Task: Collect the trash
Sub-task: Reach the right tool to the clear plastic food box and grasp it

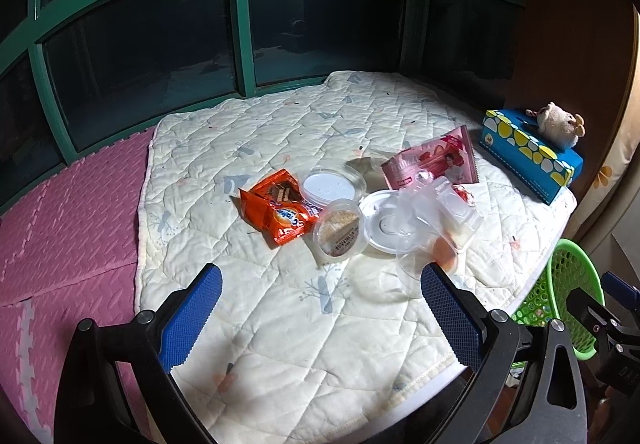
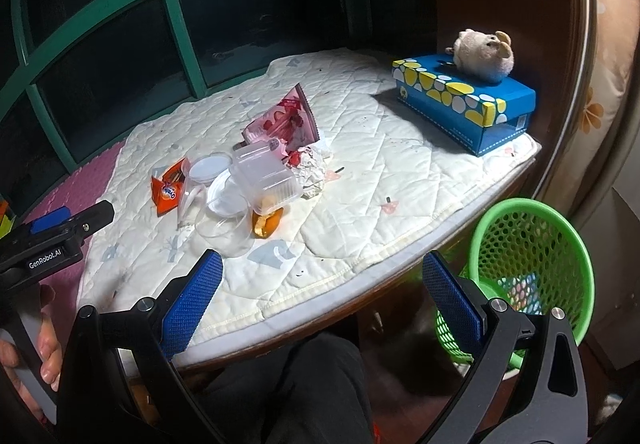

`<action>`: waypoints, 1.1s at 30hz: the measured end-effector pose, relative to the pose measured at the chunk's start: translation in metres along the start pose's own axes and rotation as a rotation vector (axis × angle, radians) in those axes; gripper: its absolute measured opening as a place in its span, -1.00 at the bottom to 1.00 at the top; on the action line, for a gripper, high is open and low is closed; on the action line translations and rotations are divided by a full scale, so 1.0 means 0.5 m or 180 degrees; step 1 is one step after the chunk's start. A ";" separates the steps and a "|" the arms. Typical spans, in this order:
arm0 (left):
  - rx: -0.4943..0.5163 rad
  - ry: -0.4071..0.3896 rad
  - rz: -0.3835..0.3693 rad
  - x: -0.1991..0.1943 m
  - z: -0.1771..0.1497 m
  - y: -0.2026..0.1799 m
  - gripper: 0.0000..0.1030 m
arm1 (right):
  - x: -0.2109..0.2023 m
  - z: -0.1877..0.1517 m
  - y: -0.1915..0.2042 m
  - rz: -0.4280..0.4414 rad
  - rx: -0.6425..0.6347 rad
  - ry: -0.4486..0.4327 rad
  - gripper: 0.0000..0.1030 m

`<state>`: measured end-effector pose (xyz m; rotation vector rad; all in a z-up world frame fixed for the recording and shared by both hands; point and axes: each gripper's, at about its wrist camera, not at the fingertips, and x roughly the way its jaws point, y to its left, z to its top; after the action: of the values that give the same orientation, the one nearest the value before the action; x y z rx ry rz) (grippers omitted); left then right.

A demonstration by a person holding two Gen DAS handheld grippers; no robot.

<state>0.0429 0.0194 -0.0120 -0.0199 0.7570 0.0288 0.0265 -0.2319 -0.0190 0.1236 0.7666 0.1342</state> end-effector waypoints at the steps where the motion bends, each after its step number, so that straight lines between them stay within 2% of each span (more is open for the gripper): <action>1: -0.0012 0.0006 0.0005 0.004 0.003 0.005 0.87 | 0.006 0.004 0.002 0.0032 -0.0009 0.0016 0.91; 8: -0.0048 0.0013 0.0072 0.028 0.017 0.041 0.87 | 0.063 0.048 0.014 0.0492 -0.0055 0.0120 0.91; 13: -0.0051 0.0052 0.0078 0.051 0.017 0.061 0.87 | 0.101 0.081 0.040 0.0672 -0.0277 0.0165 0.91; 19: -0.0074 0.0105 0.0045 0.075 0.008 0.082 0.87 | 0.163 0.114 0.066 0.0780 -0.0516 0.0275 0.87; 30: -0.0053 0.0238 -0.0033 0.122 -0.001 0.088 0.85 | 0.272 0.155 0.095 0.0915 -0.0837 0.0530 0.54; 33: -0.0017 0.0253 -0.0086 0.131 0.001 0.082 0.74 | 0.292 0.167 0.098 0.0971 -0.0843 0.0604 0.52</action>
<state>0.0892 0.0614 -0.0569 -0.0366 0.8359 0.0041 0.1849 -0.1648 -0.0512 -0.0256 0.9085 0.5412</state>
